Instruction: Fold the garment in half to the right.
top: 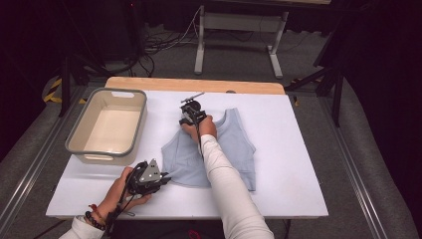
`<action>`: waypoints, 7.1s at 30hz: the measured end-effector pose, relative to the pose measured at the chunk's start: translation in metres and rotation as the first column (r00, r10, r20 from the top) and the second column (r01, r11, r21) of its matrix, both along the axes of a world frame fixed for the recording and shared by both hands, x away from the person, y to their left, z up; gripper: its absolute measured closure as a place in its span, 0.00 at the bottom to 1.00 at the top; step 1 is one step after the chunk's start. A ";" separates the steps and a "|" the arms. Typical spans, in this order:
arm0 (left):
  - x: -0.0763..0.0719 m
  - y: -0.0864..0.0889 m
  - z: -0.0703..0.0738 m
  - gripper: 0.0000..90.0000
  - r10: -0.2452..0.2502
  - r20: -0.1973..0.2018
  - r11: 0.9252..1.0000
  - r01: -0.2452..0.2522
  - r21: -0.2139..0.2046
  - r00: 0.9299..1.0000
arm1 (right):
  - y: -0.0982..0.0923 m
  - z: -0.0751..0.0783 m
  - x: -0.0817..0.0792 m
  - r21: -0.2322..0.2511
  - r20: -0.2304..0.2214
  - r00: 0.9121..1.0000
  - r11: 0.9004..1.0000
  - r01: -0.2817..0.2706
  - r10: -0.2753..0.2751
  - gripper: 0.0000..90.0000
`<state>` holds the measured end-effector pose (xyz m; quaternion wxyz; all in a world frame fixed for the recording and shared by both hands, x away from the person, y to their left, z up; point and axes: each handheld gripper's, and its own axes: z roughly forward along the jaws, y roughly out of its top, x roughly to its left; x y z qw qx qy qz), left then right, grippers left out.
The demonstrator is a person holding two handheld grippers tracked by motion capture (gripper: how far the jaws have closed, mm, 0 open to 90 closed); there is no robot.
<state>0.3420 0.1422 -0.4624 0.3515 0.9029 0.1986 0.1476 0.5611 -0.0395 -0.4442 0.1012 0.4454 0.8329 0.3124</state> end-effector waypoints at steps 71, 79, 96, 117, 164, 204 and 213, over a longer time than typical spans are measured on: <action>-0.007 0.026 0.016 0.94 -0.003 0.058 1.000 0.002 0.016 0.998 | 0.018 0.030 -0.019 0.009 0.237 0.969 0.997 -0.081 0.077 0.95; -0.011 0.029 0.026 0.94 0.005 0.101 0.999 0.000 -0.050 0.995 | 0.017 0.041 -0.025 0.041 0.273 0.957 0.993 -0.112 0.097 0.95; -0.018 0.033 0.050 0.94 0.021 0.210 0.992 0.006 -0.128 0.978 | 0.005 0.069 -0.031 0.091 0.315 0.943 0.986 -0.139 0.104 0.95; 0.002 -0.032 0.058 0.94 -0.155 0.203 0.968 0.189 -0.162 0.967 | -0.026 0.073 -0.034 0.162 0.320 0.945 0.978 -0.128 0.070 0.95; 0.003 -0.120 0.032 0.65 -0.262 0.130 0.927 0.287 -0.243 0.956 | -0.189 0.046 -0.083 0.114 0.379 0.924 0.993 0.010 -0.053 0.88; 0.080 -0.106 0.011 0.98 -0.037 0.078 0.997 0.042 -0.069 0.996 | -0.194 -0.005 -0.179 -0.118 0.362 0.922 0.988 -0.102 0.139 1.00; 0.062 -0.076 0.032 0.78 -0.013 0.095 0.981 0.031 -0.190 0.995 | -0.197 0.015 -0.182 0.034 0.408 0.911 0.996 -0.077 0.056 0.80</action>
